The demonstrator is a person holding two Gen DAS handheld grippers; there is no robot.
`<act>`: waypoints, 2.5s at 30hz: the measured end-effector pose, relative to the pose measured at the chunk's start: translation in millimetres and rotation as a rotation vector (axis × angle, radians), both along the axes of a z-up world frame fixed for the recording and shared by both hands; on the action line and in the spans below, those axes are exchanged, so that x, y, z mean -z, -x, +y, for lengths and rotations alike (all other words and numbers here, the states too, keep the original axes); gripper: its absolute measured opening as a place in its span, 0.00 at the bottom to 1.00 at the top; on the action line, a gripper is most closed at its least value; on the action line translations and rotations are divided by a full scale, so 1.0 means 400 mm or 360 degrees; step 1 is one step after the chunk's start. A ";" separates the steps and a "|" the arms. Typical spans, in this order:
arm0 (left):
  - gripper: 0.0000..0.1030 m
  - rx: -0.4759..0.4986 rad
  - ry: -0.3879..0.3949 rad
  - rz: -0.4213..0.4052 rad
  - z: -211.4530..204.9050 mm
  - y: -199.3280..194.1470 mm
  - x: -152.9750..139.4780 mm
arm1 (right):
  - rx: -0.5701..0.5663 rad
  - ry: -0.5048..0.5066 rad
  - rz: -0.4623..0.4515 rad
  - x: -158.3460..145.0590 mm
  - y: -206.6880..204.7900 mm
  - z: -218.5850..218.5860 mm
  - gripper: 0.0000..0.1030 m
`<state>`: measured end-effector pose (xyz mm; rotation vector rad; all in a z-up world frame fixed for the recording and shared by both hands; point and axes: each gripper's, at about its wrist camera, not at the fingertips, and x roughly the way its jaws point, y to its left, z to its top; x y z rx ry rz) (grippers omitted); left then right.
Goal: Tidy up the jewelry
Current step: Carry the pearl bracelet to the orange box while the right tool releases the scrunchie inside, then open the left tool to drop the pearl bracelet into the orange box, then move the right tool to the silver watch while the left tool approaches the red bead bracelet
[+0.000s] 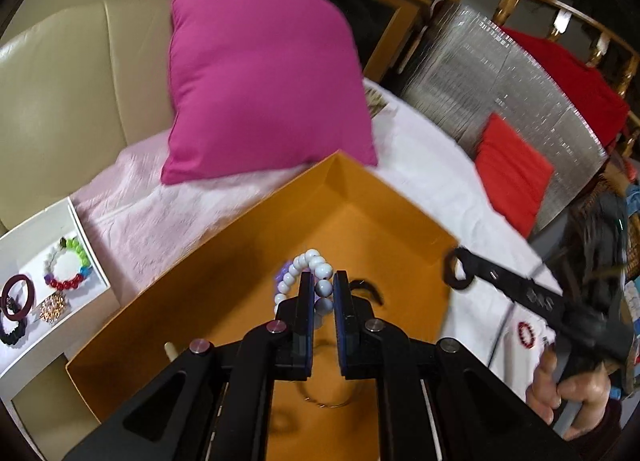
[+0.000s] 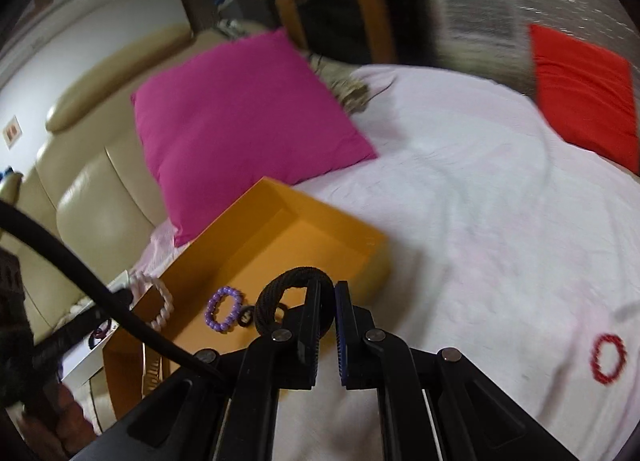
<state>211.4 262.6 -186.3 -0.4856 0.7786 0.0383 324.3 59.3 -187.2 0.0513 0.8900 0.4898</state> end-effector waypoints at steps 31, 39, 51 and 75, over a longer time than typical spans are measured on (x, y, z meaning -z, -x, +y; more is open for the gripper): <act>0.09 0.0071 -0.0191 0.0350 0.009 -0.049 0.090 | -0.0029 0.0418 0.0235 0.170 -0.179 0.276 0.10; 0.49 -0.0028 -0.0301 0.0335 0.007 -0.046 0.073 | 0.0021 0.0194 0.0170 0.111 -0.165 0.215 0.46; 0.64 0.0075 -0.0656 0.0015 -0.215 -0.040 -0.041 | 0.0288 -0.0027 -0.0026 -0.015 0.026 -0.201 0.46; 0.68 0.0630 -0.0784 -0.0078 -0.831 -0.121 -0.005 | 0.1318 -0.0780 0.0272 0.126 0.251 -1.137 0.45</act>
